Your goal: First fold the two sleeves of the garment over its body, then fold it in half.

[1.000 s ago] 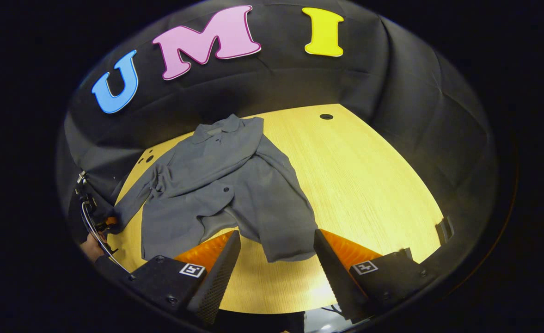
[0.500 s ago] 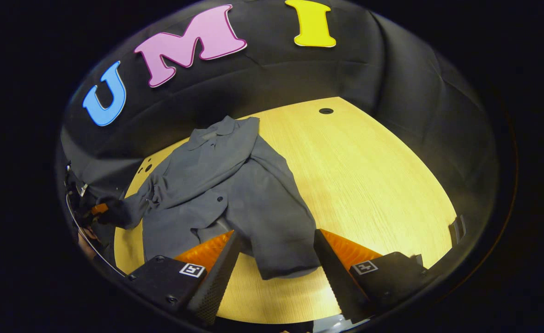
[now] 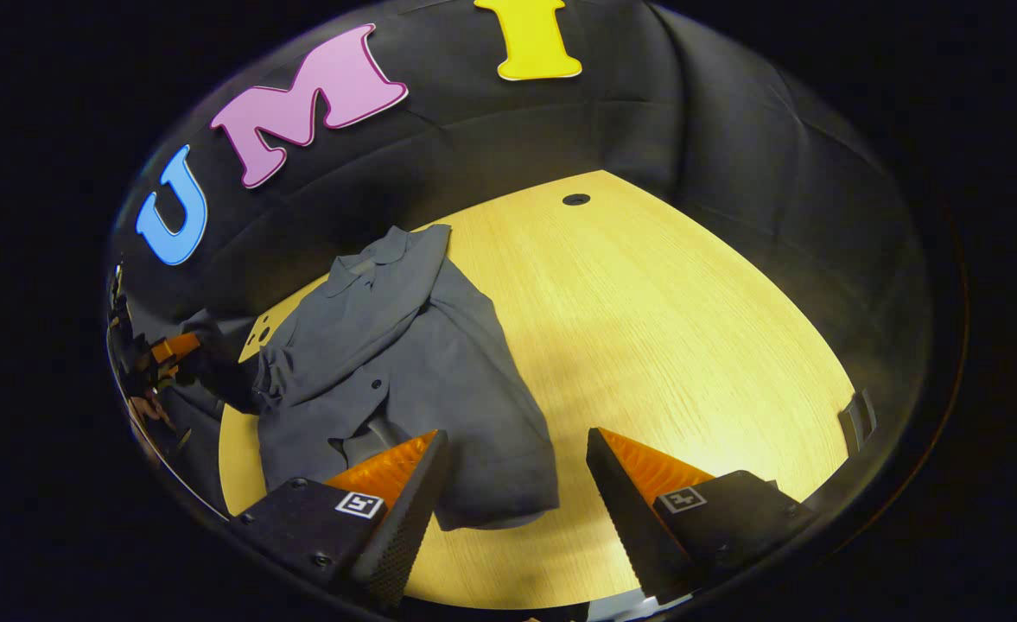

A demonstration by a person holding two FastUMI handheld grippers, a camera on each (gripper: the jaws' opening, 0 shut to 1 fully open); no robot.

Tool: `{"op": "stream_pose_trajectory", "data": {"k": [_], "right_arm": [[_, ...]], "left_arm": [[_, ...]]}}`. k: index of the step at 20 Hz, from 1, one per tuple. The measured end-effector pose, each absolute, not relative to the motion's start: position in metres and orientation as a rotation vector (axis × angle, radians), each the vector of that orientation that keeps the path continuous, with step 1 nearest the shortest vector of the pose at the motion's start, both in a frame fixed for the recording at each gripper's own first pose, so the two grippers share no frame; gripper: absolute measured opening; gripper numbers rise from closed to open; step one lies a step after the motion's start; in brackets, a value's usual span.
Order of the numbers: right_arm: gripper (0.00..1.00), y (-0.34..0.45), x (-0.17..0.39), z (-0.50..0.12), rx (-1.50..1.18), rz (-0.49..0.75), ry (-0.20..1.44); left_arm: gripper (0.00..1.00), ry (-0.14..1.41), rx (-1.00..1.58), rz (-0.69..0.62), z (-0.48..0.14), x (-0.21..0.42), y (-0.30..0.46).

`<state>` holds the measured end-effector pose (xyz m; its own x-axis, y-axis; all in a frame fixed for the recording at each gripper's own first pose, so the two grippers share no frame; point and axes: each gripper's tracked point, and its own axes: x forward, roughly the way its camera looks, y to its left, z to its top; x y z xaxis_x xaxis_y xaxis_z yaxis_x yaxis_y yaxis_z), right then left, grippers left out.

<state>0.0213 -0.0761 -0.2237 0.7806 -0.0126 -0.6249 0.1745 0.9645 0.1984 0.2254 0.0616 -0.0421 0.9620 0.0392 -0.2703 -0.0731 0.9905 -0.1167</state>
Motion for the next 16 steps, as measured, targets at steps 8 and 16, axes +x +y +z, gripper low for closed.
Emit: {"op": "stream_pose_trajectory", "data": {"k": [8, 16], "right_arm": [[0.99, -0.083, 0.021, -0.233, 0.264, -0.078, 0.697], [0.99, -0.082, 0.018, -0.238, 0.273, -0.059, 0.726]], "left_arm": [[0.06, 0.326, -0.128, -0.153, -0.048, 0.254, -0.080], [0.06, 0.434, -0.085, -0.274, -0.087, 0.277, -0.178]]}}
